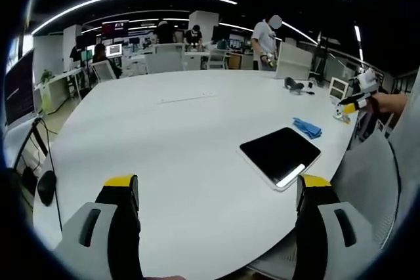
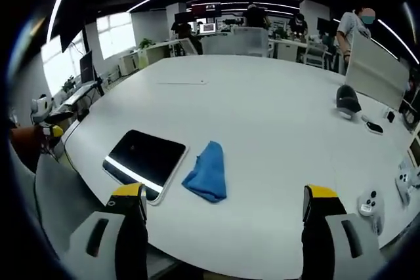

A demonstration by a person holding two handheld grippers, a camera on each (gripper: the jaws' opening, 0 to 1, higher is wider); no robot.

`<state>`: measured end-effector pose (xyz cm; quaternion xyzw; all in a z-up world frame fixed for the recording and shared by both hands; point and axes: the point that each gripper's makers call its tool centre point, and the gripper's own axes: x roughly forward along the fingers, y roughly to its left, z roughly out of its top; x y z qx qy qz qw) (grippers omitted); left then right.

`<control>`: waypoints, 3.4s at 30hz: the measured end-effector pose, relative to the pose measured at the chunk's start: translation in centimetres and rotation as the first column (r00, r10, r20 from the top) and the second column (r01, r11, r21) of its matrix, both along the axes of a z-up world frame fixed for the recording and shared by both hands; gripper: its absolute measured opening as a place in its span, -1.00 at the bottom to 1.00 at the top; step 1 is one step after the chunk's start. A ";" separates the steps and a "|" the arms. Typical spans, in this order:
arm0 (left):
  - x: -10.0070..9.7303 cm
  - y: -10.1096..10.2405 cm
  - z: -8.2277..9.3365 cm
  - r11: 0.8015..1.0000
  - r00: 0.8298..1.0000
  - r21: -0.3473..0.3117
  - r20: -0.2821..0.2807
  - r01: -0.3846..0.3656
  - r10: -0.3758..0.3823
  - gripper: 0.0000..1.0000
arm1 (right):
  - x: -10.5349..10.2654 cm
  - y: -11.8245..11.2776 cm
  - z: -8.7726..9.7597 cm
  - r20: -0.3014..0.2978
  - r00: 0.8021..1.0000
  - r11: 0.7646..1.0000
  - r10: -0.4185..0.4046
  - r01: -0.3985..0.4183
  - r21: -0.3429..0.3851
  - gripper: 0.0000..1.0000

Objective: Wipe the mirror surface with the cleaning cloth until all visible marks leave the cleaned area.

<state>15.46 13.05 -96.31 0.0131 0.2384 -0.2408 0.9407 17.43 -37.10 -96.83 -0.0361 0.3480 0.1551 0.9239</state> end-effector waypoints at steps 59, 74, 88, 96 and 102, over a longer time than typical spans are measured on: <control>-0.1 -3.0 -2.2 0.997 0.996 -0.001 -0.048 0.081 -0.081 0.98 | 6.6 4.8 -11.7 -0.371 0.928 0.988 -0.038 -0.022 -0.155 -0.55; -0.4 -2.6 -2.4 0.998 0.996 0.004 -0.056 0.070 -0.070 0.98 | 7.0 6.4 -12.7 -0.386 0.922 0.985 -0.039 -0.028 -0.167 -0.89; -0.5 -3.3 -2.3 0.998 0.997 -0.003 -0.047 0.068 -0.068 0.98 | 7.3 6.1 -12.8 -0.475 0.869 0.989 -0.138 0.091 -0.120 -0.91; -1.0 -3.0 -2.5 0.997 0.996 0.007 -0.049 0.073 -0.073 0.98 | 8.0 6.9 -10.5 -0.479 0.863 0.987 -0.161 0.151 -0.061 -0.94; -0.8 -3.1 -2.6 0.998 0.997 -0.010 -0.048 0.065 -0.065 0.98 | 9.2 9.1 -9.0 -0.485 0.864 0.987 -0.135 0.158 0.007 -0.93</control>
